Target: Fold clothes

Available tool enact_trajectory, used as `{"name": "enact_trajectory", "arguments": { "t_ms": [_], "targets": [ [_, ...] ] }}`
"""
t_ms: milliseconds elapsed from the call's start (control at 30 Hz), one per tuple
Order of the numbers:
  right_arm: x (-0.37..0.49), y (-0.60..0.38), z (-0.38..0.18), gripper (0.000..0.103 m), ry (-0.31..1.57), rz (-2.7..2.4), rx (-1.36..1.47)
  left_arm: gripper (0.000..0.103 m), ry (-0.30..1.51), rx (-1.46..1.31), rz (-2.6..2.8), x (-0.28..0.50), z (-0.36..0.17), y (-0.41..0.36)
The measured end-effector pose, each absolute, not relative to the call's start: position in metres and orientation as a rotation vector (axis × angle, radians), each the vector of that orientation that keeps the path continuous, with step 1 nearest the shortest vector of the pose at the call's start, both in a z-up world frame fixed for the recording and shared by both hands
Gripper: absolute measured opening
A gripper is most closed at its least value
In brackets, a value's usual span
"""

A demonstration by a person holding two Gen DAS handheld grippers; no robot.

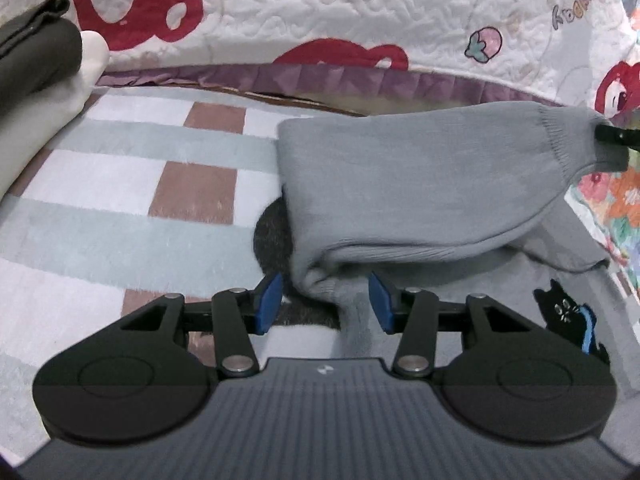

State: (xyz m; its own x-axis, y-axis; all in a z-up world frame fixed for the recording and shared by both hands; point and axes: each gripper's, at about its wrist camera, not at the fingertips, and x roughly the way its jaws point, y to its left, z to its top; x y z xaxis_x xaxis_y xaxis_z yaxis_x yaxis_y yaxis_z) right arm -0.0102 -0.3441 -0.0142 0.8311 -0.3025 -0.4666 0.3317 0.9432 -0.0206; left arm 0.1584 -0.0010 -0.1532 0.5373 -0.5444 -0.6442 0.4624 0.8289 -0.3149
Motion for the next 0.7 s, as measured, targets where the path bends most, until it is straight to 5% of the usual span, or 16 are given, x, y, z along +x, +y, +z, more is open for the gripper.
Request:
{"name": "enact_trajectory", "arguments": {
  "t_ms": [300,467,700],
  "targets": [
    [0.016,-0.411,-0.070,0.025,0.770,-0.549,0.153,0.044,0.848,-0.099,-0.606,0.159,-0.156,-0.007],
    [0.013,-0.418,-0.089,0.043,0.787,-0.546,0.323,0.044,0.836,-0.084,-0.625,0.157,-0.152,-0.008],
    [-0.014,-0.442,-0.118,0.047,0.660,-0.498,0.683,0.044,0.777,0.013,-0.725,0.150,-0.147,-0.022]
  ]
}}
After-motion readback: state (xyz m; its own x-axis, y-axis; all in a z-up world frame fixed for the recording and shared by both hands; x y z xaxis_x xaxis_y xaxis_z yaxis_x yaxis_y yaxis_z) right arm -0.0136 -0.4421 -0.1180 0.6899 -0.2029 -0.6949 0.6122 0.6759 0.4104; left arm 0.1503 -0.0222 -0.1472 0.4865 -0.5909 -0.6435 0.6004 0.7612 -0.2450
